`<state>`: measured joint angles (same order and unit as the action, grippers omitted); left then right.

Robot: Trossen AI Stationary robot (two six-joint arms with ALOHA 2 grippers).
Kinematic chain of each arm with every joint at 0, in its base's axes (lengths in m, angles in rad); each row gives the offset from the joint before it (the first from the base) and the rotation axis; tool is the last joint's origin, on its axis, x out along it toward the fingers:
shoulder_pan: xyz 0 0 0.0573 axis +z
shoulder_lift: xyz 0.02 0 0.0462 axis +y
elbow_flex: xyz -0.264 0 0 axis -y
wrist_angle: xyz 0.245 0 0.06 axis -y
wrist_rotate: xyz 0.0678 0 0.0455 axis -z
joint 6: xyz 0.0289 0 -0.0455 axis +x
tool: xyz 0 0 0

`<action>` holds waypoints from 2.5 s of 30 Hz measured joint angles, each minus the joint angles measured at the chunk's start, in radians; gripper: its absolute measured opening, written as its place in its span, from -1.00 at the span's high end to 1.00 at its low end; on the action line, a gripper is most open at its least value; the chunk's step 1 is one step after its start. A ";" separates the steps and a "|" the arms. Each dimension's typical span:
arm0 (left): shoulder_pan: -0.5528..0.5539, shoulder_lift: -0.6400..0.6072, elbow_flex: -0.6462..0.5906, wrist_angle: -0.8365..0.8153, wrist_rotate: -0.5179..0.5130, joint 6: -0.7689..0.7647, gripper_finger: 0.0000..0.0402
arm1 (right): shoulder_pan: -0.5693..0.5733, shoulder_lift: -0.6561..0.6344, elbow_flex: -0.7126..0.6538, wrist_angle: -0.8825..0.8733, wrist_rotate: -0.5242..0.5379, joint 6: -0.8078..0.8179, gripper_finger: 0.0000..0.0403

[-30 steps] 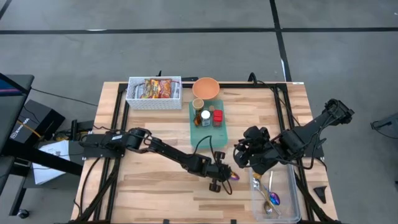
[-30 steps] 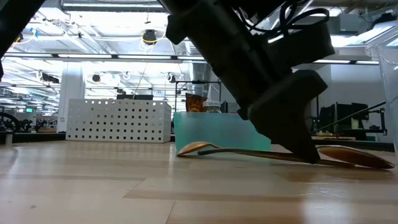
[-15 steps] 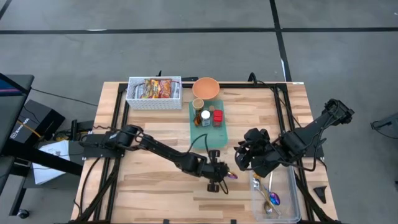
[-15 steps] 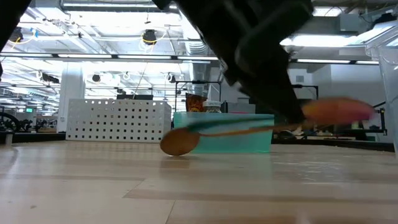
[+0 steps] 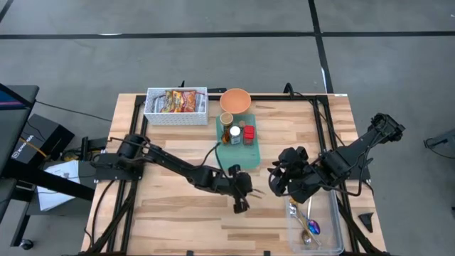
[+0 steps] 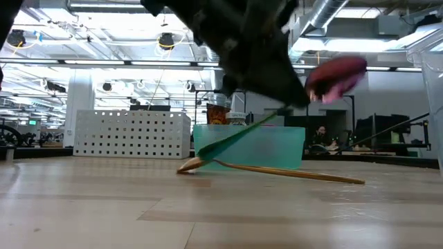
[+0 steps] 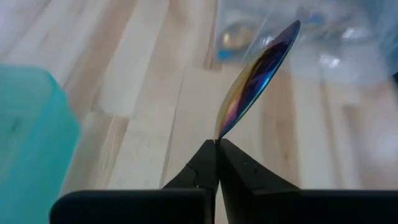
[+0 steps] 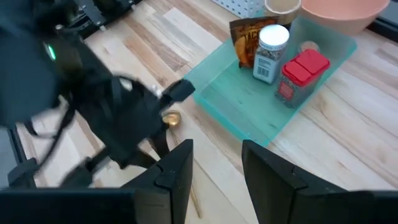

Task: Pick & Place Food Item
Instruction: Put the blue spoon into the transparent bin

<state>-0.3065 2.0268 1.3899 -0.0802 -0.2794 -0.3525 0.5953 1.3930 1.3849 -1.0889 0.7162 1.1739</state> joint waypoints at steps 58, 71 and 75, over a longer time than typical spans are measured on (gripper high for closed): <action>0.116 -0.223 0.000 -0.117 0.149 -0.202 0.57 | -0.120 0.001 0.000 0.052 -0.103 -0.408 0.99; 0.089 -0.437 -0.055 -0.244 0.178 -0.040 -0.15 | -0.099 0.001 0.070 -0.127 -0.313 -0.342 1.00; 0.073 -0.553 -0.104 -0.219 0.183 -0.040 -0.21 | -0.084 0.004 0.205 -0.259 -0.399 -0.379 1.00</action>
<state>-0.2334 1.4737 1.2856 -0.2992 -0.0969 -0.3921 0.5116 1.3966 1.5902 -1.3480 0.3177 0.7945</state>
